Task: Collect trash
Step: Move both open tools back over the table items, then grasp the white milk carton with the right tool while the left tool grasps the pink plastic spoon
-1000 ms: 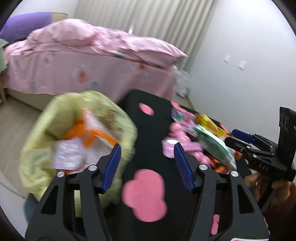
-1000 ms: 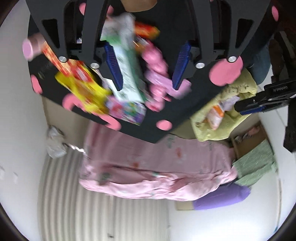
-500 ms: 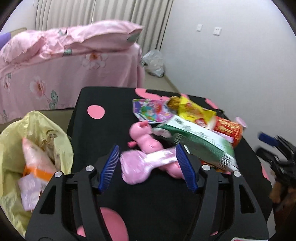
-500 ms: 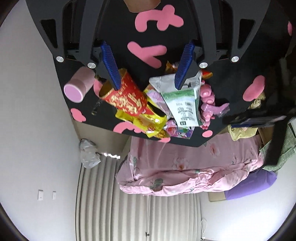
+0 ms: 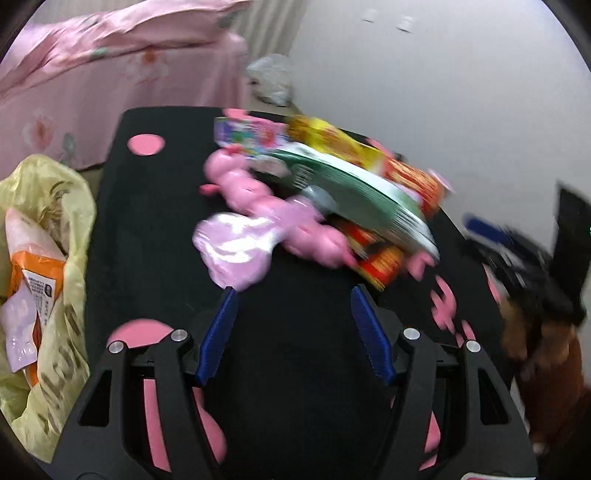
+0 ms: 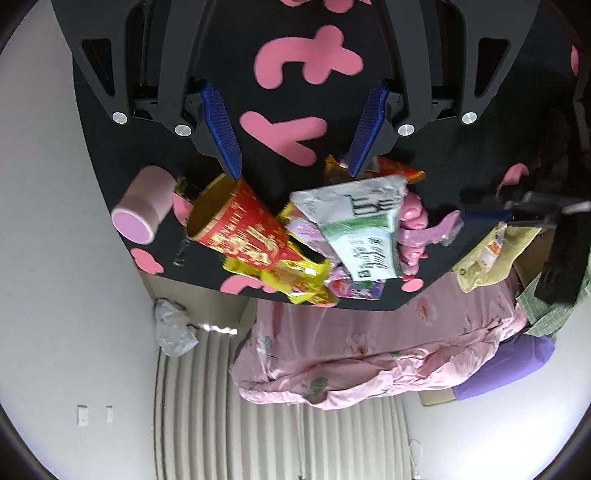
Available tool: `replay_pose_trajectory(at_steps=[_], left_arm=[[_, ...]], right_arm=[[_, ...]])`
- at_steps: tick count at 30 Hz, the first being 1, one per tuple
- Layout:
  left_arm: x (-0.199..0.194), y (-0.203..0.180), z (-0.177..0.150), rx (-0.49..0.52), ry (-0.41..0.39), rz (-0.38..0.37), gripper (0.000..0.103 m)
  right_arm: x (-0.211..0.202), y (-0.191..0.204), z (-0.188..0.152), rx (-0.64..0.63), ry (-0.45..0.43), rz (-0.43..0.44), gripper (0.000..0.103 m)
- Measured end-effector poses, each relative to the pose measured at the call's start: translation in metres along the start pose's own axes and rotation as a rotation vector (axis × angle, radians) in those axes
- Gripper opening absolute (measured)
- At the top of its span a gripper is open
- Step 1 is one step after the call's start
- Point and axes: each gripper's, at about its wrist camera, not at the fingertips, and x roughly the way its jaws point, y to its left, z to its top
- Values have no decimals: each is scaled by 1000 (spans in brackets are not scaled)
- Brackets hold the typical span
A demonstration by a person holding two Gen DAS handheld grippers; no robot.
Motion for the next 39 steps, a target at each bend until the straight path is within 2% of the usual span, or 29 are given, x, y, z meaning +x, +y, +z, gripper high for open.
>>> replay_pose_trajectory(at_steps=[4, 8, 11, 14, 19, 21, 23, 25, 29, 33, 36, 39], left_arm=[[-20, -6, -1, 84, -80, 54, 61], [-28, 13, 8, 2, -119, 125, 60], [-34, 27, 10, -75, -159, 138, 61], [-39, 41, 9, -133, -181, 132, 60], [-43, 55, 7, -150, -184, 119, 60], [-43, 57, 7, -151, -186, 110, 61], [-42, 58, 8, -151, -189, 96, 61], [-39, 57, 8, -149, -190, 84, 61], [-31, 53, 14, -120, -180, 69, 61], [-17, 44, 27, -63, -158, 56, 61], [-3, 41, 37, -50, -130, 77, 60], [7, 38, 37, -42, -91, 87, 61]], right_arm=[[2, 15, 14, -56, -16, 29, 57], [15, 35, 46, -151, -20, 93, 57], [48, 46, 80, -175, 62, 192, 57], [83, 56, 101, -206, 149, 224, 57], [125, 73, 107, -300, 275, 153, 57], [137, 71, 103, -288, 335, 152, 57], [138, 66, 95, -265, 357, 154, 51], [126, 62, 92, -242, 309, 146, 51], [71, 45, 89, -154, 173, 191, 51], [30, 36, 83, -145, 73, 118, 50], [7, 27, 73, -117, 27, 87, 51], [2, 12, 66, -41, 17, 78, 51]])
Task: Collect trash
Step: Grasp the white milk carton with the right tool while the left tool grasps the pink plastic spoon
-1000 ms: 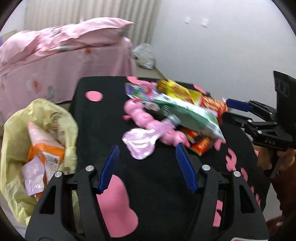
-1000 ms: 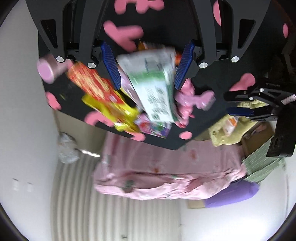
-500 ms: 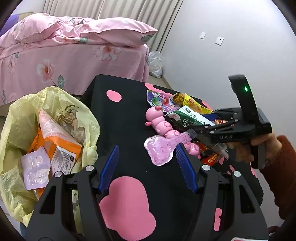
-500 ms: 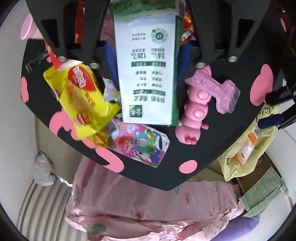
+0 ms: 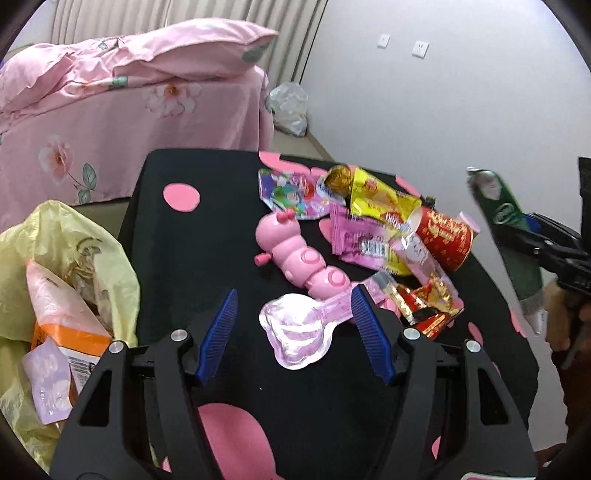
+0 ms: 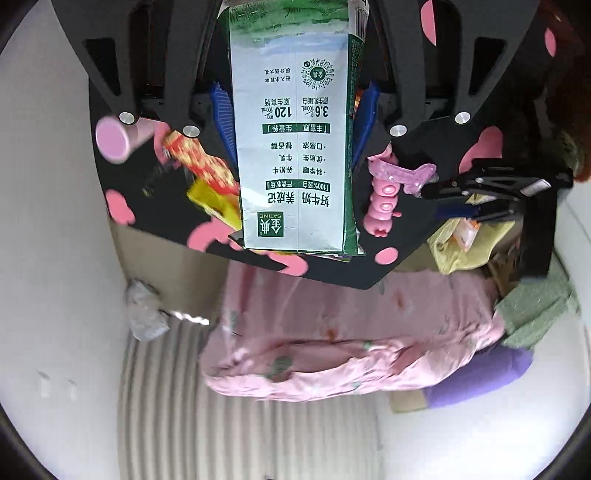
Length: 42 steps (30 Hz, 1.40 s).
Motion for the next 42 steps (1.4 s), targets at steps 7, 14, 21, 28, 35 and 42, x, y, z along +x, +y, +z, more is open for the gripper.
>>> replay_pose_trajectory(at_steps=[7, 14, 21, 28, 35, 42], left_arm=[[-12, -28, -28, 67, 97, -125, 61], [-32, -38, -26, 224, -17, -11, 61], [14, -11, -3, 135, 89, 21, 60], [6, -36, -24, 135, 143, -135, 61], [-15, -60, -39, 274, 115, -151, 60], [-8, -44, -23, 238, 87, -52, 60]], right_arm=[[22, -15, -37, 86, 68, -31, 51], [28, -16, -49, 105, 63, 0, 51], [30, -11, -62, 82, 110, 33, 58], [34, -10, -57, 61, 160, 30, 58], [51, -8, -37, 22, 257, 67, 56], [7, -17, -30, 81, 94, 75, 52]])
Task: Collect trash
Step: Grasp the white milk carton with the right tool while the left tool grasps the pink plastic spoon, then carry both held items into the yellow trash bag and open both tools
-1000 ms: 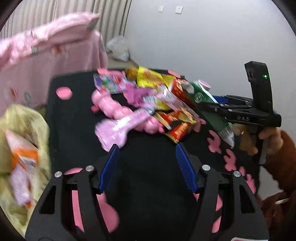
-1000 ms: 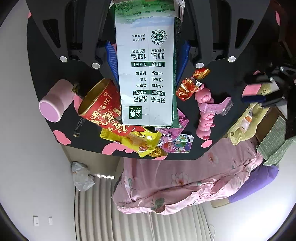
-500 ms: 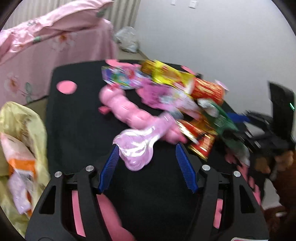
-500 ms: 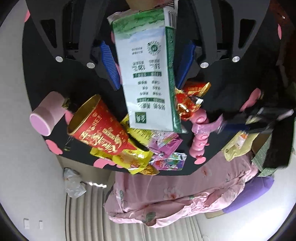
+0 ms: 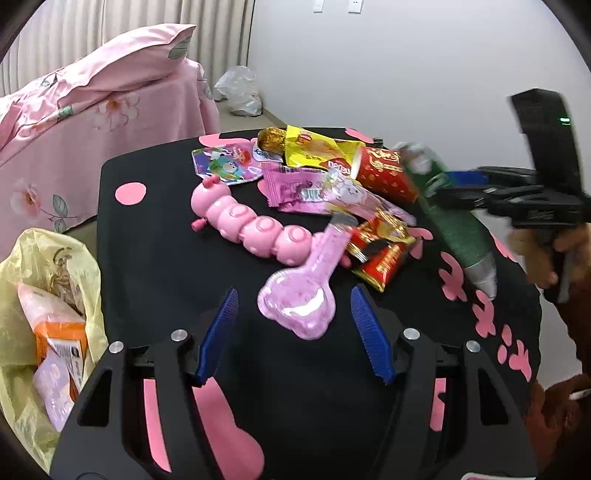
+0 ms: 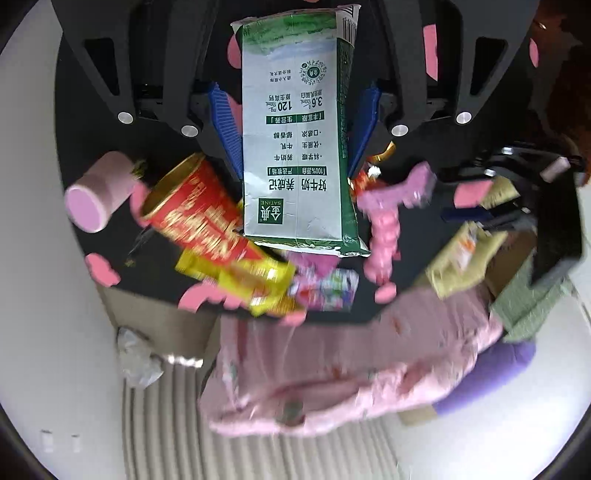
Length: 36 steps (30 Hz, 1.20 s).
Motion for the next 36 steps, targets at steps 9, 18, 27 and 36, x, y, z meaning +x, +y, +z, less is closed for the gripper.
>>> replay_pose_trajectory(at_steps=[9, 18, 27, 36], left_arm=[[21, -9, 3, 55, 80, 62, 41], [-19, 2, -9, -104, -43, 97, 39], [-109, 58, -25, -275, -230, 358, 39], [-161, 130, -78, -544, -319, 572, 39]], right_arm=[[-41, 1, -4, 0, -191, -121, 51], [-46, 14, -4, 9, -244, -87, 52], [-50, 88, 43, -154, -339, -8, 51], [-5, 178, 88, -243, -343, 156, 51]])
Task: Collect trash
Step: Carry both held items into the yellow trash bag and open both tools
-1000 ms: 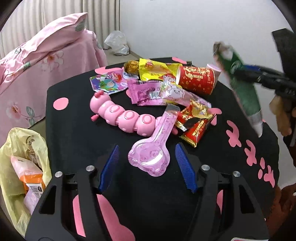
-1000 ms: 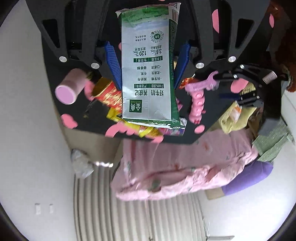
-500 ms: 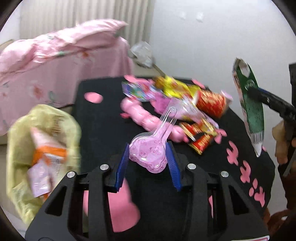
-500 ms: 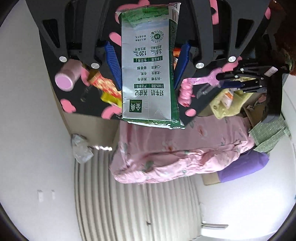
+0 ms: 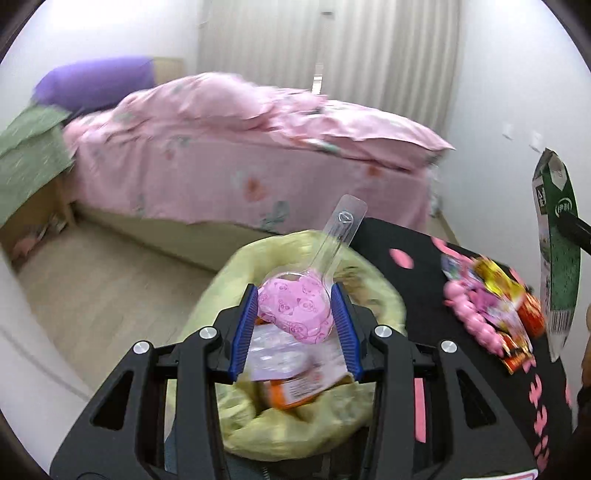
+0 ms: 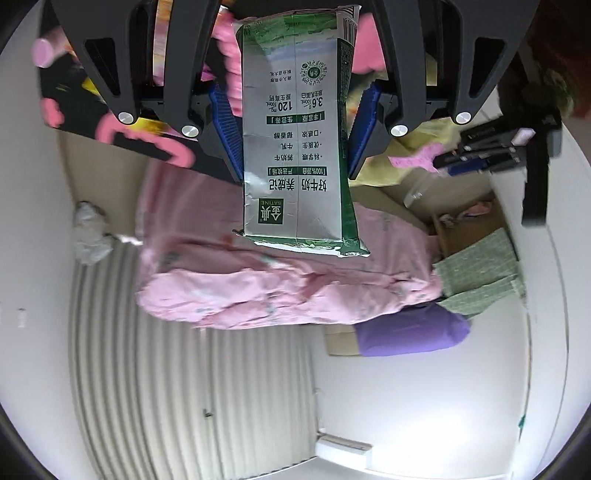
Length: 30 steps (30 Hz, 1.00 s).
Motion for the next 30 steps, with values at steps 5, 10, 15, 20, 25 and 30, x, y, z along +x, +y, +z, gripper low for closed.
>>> replay_pose_trajectory(at_steps=[5, 10, 15, 20, 25, 30], left_arm=[[11, 16, -13, -47, 28, 9, 39], [28, 23, -23, -66, 39, 38, 39], [43, 32, -30, -110, 67, 45, 39], [58, 32, -37, -117, 99, 20, 39], [73, 35, -41, -137, 124, 22, 39], [80, 40, -40, -158, 140, 24, 39]], right_arm=[[56, 25, 11, 61, 38, 111, 51], [109, 51, 16, 66, 51, 167, 52], [163, 67, 13, 128, 21, 247, 52], [203, 70, -11, 115, 168, 257, 52], [205, 62, -35, 131, 274, 271, 51], [217, 62, -52, 194, 343, 291, 51]])
